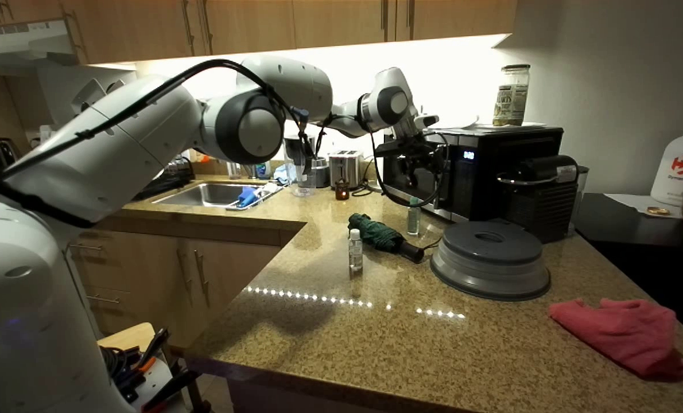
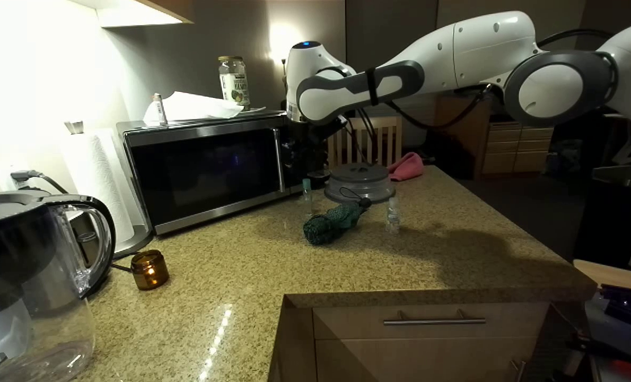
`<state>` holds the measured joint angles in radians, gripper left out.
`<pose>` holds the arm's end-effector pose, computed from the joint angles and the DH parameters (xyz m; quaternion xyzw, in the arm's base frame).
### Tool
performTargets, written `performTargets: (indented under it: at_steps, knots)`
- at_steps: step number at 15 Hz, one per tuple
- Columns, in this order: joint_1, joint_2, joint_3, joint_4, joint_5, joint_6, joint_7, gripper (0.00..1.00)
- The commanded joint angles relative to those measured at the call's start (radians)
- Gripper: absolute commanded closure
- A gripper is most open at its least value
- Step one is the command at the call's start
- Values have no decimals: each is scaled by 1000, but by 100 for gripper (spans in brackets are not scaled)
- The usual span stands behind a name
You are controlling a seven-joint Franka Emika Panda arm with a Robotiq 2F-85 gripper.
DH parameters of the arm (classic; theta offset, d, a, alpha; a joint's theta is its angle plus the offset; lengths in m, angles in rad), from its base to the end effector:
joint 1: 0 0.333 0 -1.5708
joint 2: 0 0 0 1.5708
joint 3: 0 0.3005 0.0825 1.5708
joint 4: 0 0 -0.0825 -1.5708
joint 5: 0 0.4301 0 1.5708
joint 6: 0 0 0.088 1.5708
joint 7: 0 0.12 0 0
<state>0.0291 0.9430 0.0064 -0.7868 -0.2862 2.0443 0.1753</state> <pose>0.8508 0.0089 0.3718 0.9786 -0.0258 0.1681 0.1162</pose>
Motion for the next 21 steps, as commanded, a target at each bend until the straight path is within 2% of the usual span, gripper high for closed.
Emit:
performTargets:
  at_steps: [1, 10, 21]
  knots:
    - [9, 54, -12, 65, -20, 65, -3, 0]
    - [4, 166, -15, 207, -16, 156, -18, 0]
    - [5, 231, -38, 290, -18, 244, -7, 0]
